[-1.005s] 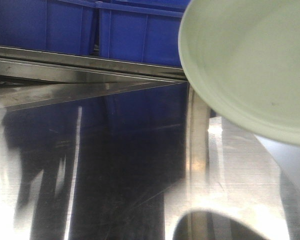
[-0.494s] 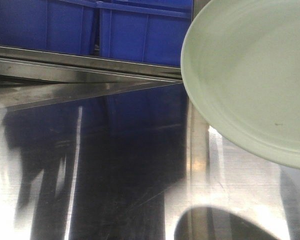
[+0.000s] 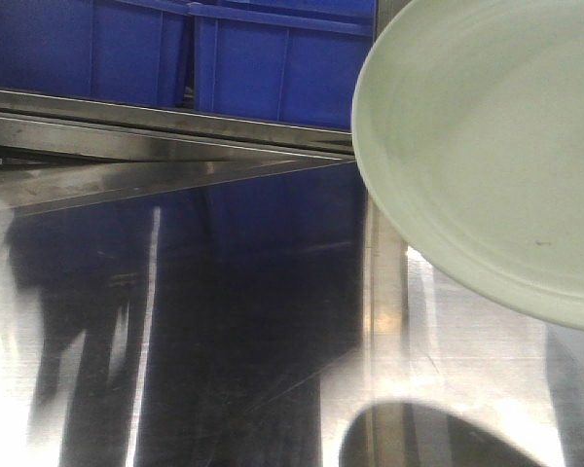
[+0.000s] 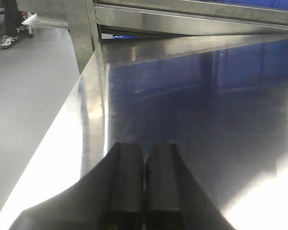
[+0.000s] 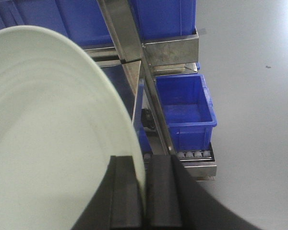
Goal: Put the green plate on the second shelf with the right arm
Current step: 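Hold the green plate raised in the right gripper, then drive the base away from the table, keeping the plate in the right gripper, then turn and drive the base across the room toward the bin shelving, then bring the held plate up to the shelf of blue bins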
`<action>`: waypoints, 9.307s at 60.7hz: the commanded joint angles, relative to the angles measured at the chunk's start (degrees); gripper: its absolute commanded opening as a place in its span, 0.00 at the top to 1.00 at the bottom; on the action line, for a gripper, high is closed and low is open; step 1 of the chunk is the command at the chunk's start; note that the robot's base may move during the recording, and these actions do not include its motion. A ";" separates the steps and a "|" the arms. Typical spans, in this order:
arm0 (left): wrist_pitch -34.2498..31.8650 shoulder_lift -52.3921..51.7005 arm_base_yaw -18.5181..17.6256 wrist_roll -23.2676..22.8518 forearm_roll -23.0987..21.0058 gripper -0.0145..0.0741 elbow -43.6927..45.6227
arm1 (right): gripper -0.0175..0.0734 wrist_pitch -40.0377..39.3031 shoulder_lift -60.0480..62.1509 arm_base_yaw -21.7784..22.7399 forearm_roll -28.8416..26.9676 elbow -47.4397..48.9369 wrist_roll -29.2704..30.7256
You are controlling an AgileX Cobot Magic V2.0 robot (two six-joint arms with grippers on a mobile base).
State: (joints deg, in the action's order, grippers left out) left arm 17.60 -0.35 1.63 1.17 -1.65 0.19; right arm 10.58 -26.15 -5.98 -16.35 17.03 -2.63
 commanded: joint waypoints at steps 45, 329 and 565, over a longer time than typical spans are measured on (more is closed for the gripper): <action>-4.65 -1.22 -0.11 0.01 -0.35 0.70 -2.29 | 0.75 -6.15 0.01 0.31 -0.24 1.88 0.01; -4.65 -1.22 -0.43 0.01 -0.35 0.70 -2.29 | 0.75 -5.92 0.01 0.31 -0.24 1.88 0.01; -4.65 -1.22 -0.43 0.01 -0.35 0.70 -2.29 | 0.75 -5.75 0.01 0.31 -0.24 1.88 0.01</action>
State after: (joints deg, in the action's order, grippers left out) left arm 17.60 -0.35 1.63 1.17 -1.65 0.19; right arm 10.58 -26.15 -5.90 -16.23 16.93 -2.60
